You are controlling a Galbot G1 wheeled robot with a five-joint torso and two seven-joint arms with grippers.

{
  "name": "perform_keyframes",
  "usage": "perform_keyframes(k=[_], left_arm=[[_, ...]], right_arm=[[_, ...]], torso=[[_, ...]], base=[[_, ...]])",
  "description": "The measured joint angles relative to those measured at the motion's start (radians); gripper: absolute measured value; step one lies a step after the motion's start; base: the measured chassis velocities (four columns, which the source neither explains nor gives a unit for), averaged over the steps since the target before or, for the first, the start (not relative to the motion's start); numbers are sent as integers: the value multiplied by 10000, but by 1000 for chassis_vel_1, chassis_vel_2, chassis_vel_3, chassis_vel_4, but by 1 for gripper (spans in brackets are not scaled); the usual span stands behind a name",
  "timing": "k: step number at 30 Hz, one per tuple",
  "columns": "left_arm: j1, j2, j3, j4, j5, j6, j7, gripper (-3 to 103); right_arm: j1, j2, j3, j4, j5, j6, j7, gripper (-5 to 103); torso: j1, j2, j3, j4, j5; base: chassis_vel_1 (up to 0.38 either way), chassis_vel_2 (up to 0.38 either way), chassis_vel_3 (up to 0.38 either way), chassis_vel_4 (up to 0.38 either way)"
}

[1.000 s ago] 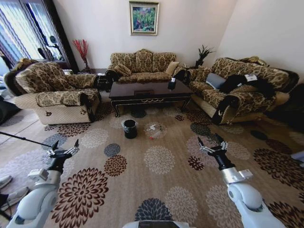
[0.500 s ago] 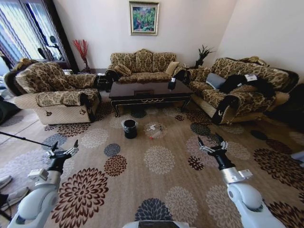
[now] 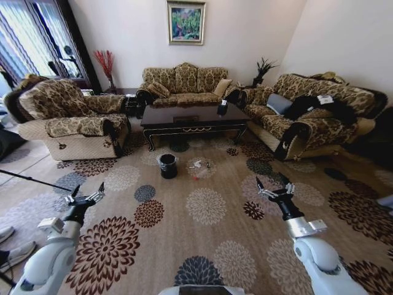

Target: Move to the front of the table and pick up the trash from the floor, then place it into the trash bin.

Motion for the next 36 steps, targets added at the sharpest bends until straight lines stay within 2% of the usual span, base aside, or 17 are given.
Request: perform_keyframes(k=[11,13,20,24,36], left_arm=[[93,-69,-12,-135,185,-22,-15,99],[199,-85,-103,-196,187,-150,-3,99],[359,-115,-136,-203,243,-372,103,99],[338,-172,-29,-203,450,-391,131,98],[428,-262,-73,-163,497,-475,180,98]], right_arm=[[-128,4,3,23,-12,82,-144,100],[-142,-6,-135,-14,-27,143,-254,100],[-228,-53,-295,-192,-411,249,-357,100],[-299,-81,-409,-303,-1046,196,40,100],[-167,-106,-711,-536,-1314,71,494,100]], torso=[[-245,-544,-300,0,0],[-332,-739,-410,1,0],[-468,-1049,-583,0,0],[-576,-1294,-718,-1,0],[-803,-1823,-1023,1,0]], base=[[0,0,0,0],[0,0,0,0],[0,0,0,0],[0,0,0,0],[0,0,0,0]])
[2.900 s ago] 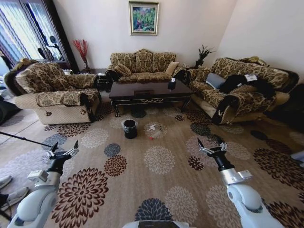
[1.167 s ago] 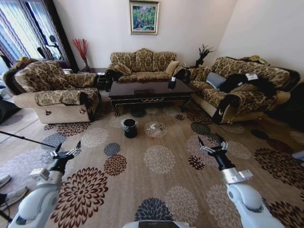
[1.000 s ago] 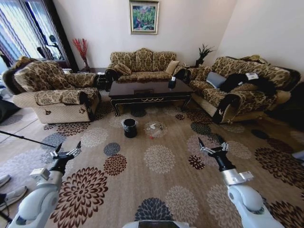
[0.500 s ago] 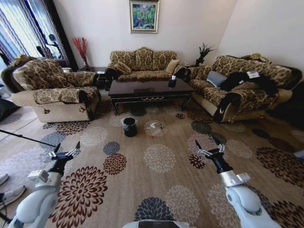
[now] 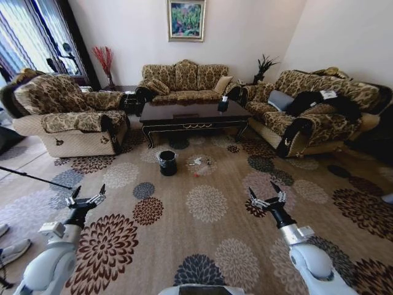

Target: Move to the front of the table and pick up the trash from the floor, then place it into the trash bin.

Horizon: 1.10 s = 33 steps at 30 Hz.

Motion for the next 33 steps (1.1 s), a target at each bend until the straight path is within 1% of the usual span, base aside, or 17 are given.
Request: perform_keyframes(k=[5,6,10,12,15,17,20,22,33], left_arm=[[-33,-51,-2,4,3,-8,0,98],[-33,-51,-2,4,3,-8,0,98],[-44,-76,7,38,-1,-9,0,98],[-43,-76,9,38,-1,-9,-1,98],[-45,-77,34,38,23,-10,-4,98],[-51,-76,38,38,30,-10,-5,98],[-72,-71,42,41,42,0,-25,98],[-71,-71,42,39,47,3,-29,98],[4,-95,0,18,89,34,-53,98]], right_arm=[[79,3,-100,-50,126,48,-171,100],[79,3,-100,-50,126,48,-171,100],[60,85,-144,-83,84,125,-230,100],[58,93,-142,-86,84,133,-235,100],[35,122,-101,-101,83,166,-268,100],[22,123,-97,-101,86,175,-284,100],[-2,157,-90,-102,86,215,-355,100],[-3,174,-90,-103,86,219,-361,100],[1,450,-120,-125,79,288,-398,100]], torso=[[-123,-275,-149,-1,-1],[-123,-275,-149,-1,-1],[-227,-524,-292,-1,0],[-243,-556,-310,-1,0],[-325,-738,-413,1,0],[-340,-774,-434,0,0],[-421,-971,-548,-1,0],[-440,-1017,-574,-1,0],[-668,-1552,-883,0,0]], base=[[0,0,0,0],[0,0,0,0],[0,0,0,0],[0,0,0,0],[0,0,0,0],[0,0,0,0],[0,0,0,0],[0,0,0,0],[0,0,0,0]])
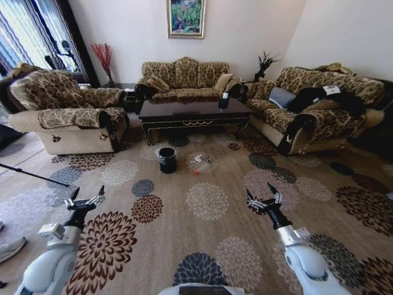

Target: Move to the front of the table and pick up the trash from the floor, then place it into the trash bin.

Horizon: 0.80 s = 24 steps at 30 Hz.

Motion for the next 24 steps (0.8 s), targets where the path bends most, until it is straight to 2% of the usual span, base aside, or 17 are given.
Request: perform_keyframes(k=[19,20,24], left_arm=[[70,-65,9,-36,21,-8,3,97],[73,-65,6,-52,20,-2,4,94],[85,-56,-16,-59,17,5,0,97]], right_arm=[[-81,93,54,36,60,101,-147,100],[-82,104,54,49,64,113,-159,100],[-83,116,52,109,92,118,-167,100]], torso=[[-337,-819,-483,0,0],[-362,-876,-514,0,0],[-427,-1040,-612,0,0]], base=[[0,0,0,0],[0,0,0,0],[0,0,0,0]])
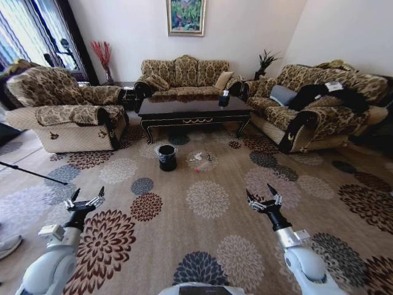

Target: Move to the front of the table and pick up the trash from the floor, then place it into the trash bin.

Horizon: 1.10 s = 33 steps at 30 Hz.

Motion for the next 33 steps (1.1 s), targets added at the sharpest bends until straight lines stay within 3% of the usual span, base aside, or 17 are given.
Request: perform_keyframes(k=[18,33], left_arm=[[120,-8,-31,-13,-5,8,-10,102],[151,30,-58,-74,-6,141,-58,99]], right_arm=[[-62,46,35,49,98,2,-96,100],[-100,62,-44,124,266,-9,-188,100]], torso=[[-321,-797,-477,0,0],[-552,-1376,-827,0,0]], base=[[0,0,0,0],[0,0,0,0]])
